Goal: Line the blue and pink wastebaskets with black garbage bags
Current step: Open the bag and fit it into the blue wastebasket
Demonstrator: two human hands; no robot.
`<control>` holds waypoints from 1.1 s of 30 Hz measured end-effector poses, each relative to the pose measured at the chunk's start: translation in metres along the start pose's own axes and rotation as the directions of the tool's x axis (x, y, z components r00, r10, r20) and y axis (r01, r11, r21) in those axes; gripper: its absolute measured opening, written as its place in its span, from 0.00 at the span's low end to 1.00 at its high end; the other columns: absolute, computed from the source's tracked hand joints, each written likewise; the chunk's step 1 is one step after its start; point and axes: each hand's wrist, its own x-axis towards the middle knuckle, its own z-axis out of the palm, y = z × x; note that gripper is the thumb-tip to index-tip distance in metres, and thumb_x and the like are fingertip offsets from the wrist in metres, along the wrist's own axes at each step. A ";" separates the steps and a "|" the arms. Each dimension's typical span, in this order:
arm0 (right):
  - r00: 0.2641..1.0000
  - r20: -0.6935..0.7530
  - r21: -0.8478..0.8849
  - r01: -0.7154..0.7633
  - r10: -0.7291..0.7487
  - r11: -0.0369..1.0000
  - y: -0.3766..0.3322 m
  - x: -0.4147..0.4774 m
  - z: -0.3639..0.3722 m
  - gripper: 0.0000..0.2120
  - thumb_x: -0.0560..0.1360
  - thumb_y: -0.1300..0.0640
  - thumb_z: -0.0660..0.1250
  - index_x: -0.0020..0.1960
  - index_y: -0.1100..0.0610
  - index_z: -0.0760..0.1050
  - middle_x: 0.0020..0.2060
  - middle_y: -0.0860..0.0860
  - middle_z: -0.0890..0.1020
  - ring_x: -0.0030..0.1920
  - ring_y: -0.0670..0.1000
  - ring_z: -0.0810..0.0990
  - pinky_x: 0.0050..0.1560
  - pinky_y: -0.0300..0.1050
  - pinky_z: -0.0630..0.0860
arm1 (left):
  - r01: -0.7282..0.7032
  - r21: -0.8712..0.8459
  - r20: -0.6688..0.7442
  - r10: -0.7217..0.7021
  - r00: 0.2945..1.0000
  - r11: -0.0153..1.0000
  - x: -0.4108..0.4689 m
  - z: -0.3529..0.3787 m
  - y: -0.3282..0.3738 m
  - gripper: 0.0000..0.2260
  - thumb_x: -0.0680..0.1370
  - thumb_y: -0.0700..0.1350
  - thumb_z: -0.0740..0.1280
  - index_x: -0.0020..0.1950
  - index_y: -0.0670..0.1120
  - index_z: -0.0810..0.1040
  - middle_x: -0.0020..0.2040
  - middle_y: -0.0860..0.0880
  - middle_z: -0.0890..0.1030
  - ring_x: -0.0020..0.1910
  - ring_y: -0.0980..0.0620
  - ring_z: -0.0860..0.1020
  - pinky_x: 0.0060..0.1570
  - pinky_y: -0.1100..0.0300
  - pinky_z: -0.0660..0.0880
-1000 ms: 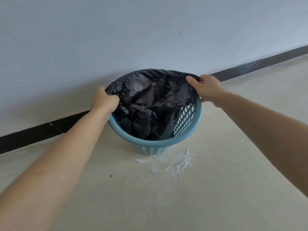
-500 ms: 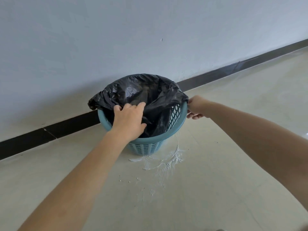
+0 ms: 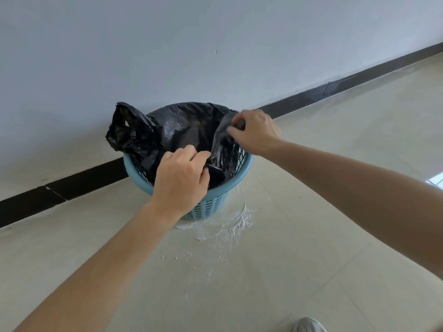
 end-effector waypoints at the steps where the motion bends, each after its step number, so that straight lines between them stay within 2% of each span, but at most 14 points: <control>1: 0.999 0.017 -0.019 0.028 -0.028 0.999 0.007 -0.003 0.002 0.09 0.75 0.47 0.63 0.53 0.43 0.78 0.52 0.46 0.78 0.48 0.50 0.77 0.45 0.46 0.75 | 0.018 -0.006 -0.007 -0.018 1.000 1.000 -0.002 0.000 0.000 0.12 0.74 0.44 0.68 0.56 0.43 0.80 0.39 0.47 0.76 0.36 0.46 0.75 0.35 0.51 0.72; 3: 1.000 -0.020 -0.022 0.020 -0.020 1.000 0.027 -0.010 0.003 0.09 0.77 0.52 0.62 0.51 0.43 0.79 0.49 0.47 0.76 0.46 0.51 0.77 0.43 0.46 0.73 | 0.044 -0.019 -0.031 -0.045 0.998 0.999 -0.005 0.000 -0.001 0.13 0.76 0.50 0.67 0.55 0.44 0.81 0.38 0.48 0.76 0.36 0.48 0.75 0.31 0.54 0.72; 5: 0.998 -0.045 -0.006 -0.047 0.047 0.999 0.045 -0.018 0.003 0.06 0.78 0.50 0.61 0.51 0.46 0.77 0.48 0.48 0.76 0.46 0.52 0.76 0.42 0.46 0.73 | 0.058 -0.023 -0.050 -0.059 0.997 0.998 -0.011 0.000 -0.003 0.14 0.77 0.55 0.66 0.50 0.45 0.82 0.37 0.49 0.77 0.35 0.49 0.75 0.26 0.56 0.71; 8: 0.984 0.032 0.090 -0.175 0.173 0.981 0.064 -0.030 0.009 0.06 0.79 0.50 0.63 0.49 0.50 0.77 0.48 0.52 0.81 0.45 0.54 0.79 0.46 0.52 0.80 | 0.036 -0.011 -0.108 -0.037 0.993 0.999 -0.017 0.002 -0.003 0.18 0.78 0.59 0.64 0.43 0.45 0.82 0.35 0.49 0.77 0.32 0.50 0.75 0.21 0.56 0.69; 12: 0.964 0.210 0.122 -0.193 0.165 0.974 0.065 -0.045 0.025 0.09 0.78 0.57 0.61 0.41 0.50 0.74 0.41 0.54 0.84 0.32 0.55 0.84 0.36 0.53 0.83 | -0.158 0.072 -0.220 0.170 0.961 0.985 -0.018 0.000 -0.002 0.19 0.77 0.58 0.67 0.38 0.44 0.79 0.32 0.48 0.73 0.28 0.50 0.71 0.20 0.56 0.66; 15: 0.966 0.232 0.027 -0.120 0.110 0.992 0.060 -0.044 0.032 0.12 0.74 0.61 0.59 0.34 0.50 0.69 0.39 0.54 0.82 0.36 0.59 0.80 0.33 0.50 0.77 | -0.283 0.107 -0.229 0.300 0.926 0.953 -0.025 0.001 0.004 0.18 0.77 0.55 0.68 0.35 0.44 0.77 0.30 0.48 0.71 0.28 0.50 0.69 0.21 0.55 0.66; 17: 0.969 0.219 -0.016 -0.115 0.116 0.993 0.058 -0.042 0.034 0.12 0.75 0.62 0.59 0.33 0.51 0.68 0.38 0.54 0.79 0.37 0.58 0.75 0.34 0.45 0.68 | -0.335 0.116 -0.210 0.353 0.912 0.935 -0.035 0.004 0.009 0.14 0.78 0.50 0.69 0.37 0.43 0.78 0.31 0.48 0.70 0.28 0.49 0.69 0.22 0.54 0.67; 20: 0.962 0.225 0.006 -0.163 0.157 0.987 0.060 -0.038 0.036 0.09 0.76 0.60 0.60 0.38 0.53 0.73 0.42 0.57 0.80 0.38 0.57 0.75 0.35 0.44 0.68 | -0.388 0.149 -0.193 0.412 0.891 0.909 -0.049 0.012 0.009 0.04 0.74 0.39 0.73 0.47 0.41 0.81 0.33 0.46 0.74 0.30 0.47 0.70 0.26 0.53 0.68; 22: 0.961 0.231 0.067 -0.173 0.153 0.983 0.062 -0.036 0.036 0.07 0.77 0.57 0.62 0.45 0.54 0.79 0.47 0.56 0.82 0.40 0.56 0.75 0.38 0.44 0.70 | -0.392 0.165 -0.201 0.420 0.885 0.905 -0.058 0.016 0.005 0.11 0.73 0.34 0.71 0.54 0.41 0.81 0.36 0.45 0.77 0.31 0.46 0.72 0.30 0.53 0.68; 25: 0.958 0.166 0.201 -0.267 0.236 0.942 0.060 -0.038 0.036 0.12 0.77 0.51 0.64 0.58 0.50 0.79 0.57 0.53 0.75 0.45 0.53 0.74 0.43 0.44 0.71 | -0.310 0.122 -0.217 0.331 0.918 0.943 -0.068 0.015 0.006 0.11 0.75 0.38 0.70 0.56 0.42 0.82 0.40 0.44 0.79 0.36 0.46 0.73 0.33 0.51 0.68; 27: 0.912 0.065 0.344 -0.401 0.404 0.849 0.051 -0.042 0.035 0.10 0.79 0.50 0.59 0.57 0.51 0.73 0.57 0.52 0.72 0.48 0.53 0.74 0.48 0.48 0.73 | -0.234 0.034 -0.227 0.235 0.945 0.972 -0.074 0.011 0.009 0.10 0.76 0.42 0.70 0.56 0.42 0.83 0.42 0.44 0.79 0.39 0.45 0.74 0.36 0.49 0.70; 29: 0.876 -0.058 0.484 -0.395 0.479 0.781 0.038 -0.045 0.029 0.07 0.80 0.51 0.55 0.54 0.52 0.68 0.54 0.50 0.73 0.52 0.53 0.74 0.54 0.53 0.73 | -0.116 -0.107 -0.250 0.087 0.964 0.987 -0.076 0.004 0.013 0.10 0.77 0.44 0.69 0.55 0.41 0.82 0.45 0.43 0.77 0.41 0.45 0.75 0.40 0.51 0.72; 31: 0.936 -0.233 0.429 -0.143 0.263 0.892 0.023 -0.049 0.021 0.07 0.80 0.48 0.54 0.52 0.50 0.67 0.51 0.48 0.73 0.48 0.48 0.73 0.51 0.50 0.73 | 0.064 -0.298 -0.284 -0.152 0.947 0.953 -0.072 -0.004 0.014 0.09 0.78 0.43 0.67 0.55 0.41 0.79 0.49 0.46 0.73 0.45 0.47 0.74 0.44 0.56 0.73; 33: 0.917 -0.341 0.248 0.301 -0.208 0.921 0.007 -0.058 0.013 0.10 0.81 0.44 0.56 0.51 0.50 0.70 0.48 0.48 0.73 0.44 0.46 0.72 0.45 0.46 0.72 | 0.213 -0.478 -0.290 -0.382 0.878 0.852 -0.065 -0.009 0.010 0.07 0.78 0.42 0.66 0.55 0.41 0.76 0.50 0.50 0.71 0.45 0.48 0.73 0.41 0.57 0.73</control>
